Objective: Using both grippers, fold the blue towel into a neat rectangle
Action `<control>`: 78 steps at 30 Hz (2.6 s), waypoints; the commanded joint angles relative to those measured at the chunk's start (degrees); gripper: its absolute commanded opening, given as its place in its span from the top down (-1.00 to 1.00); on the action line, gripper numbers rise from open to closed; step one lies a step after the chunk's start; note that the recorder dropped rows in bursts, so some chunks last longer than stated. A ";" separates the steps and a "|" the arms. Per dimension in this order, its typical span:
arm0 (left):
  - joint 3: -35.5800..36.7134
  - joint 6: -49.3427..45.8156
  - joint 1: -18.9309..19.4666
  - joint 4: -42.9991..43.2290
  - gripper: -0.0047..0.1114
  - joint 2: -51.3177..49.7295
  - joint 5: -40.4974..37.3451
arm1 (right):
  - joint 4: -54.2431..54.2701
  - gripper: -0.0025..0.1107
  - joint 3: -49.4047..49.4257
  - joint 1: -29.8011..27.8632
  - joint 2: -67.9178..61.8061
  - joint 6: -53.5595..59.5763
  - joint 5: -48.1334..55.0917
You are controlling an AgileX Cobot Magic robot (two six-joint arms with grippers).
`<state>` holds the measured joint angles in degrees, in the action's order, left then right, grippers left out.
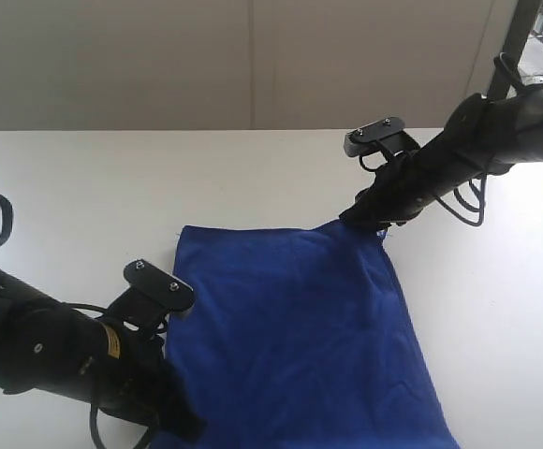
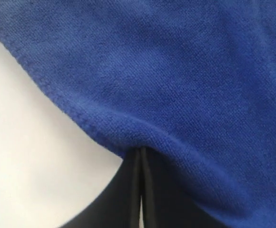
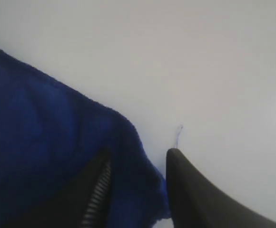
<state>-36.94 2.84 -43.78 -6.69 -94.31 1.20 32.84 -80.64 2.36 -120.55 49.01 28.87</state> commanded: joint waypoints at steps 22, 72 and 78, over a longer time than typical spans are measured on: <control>0.83 1.84 -0.31 4.33 0.92 12.27 -11.83 | -0.30 0.34 -0.24 -0.17 0.09 0.67 0.67; 1.20 2.35 -8.48 -0.96 0.92 1.25 -6.79 | -0.29 0.80 -0.24 -0.17 -3.00 4.93 -4.20; 1.20 2.35 -8.48 -0.96 0.92 1.25 -6.79 | -2.58 0.96 -0.84 -0.17 -1.53 4.93 -3.71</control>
<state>-36.37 4.65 -51.85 -7.06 -91.73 -3.30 32.02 -80.75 2.36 -123.52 53.12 25.32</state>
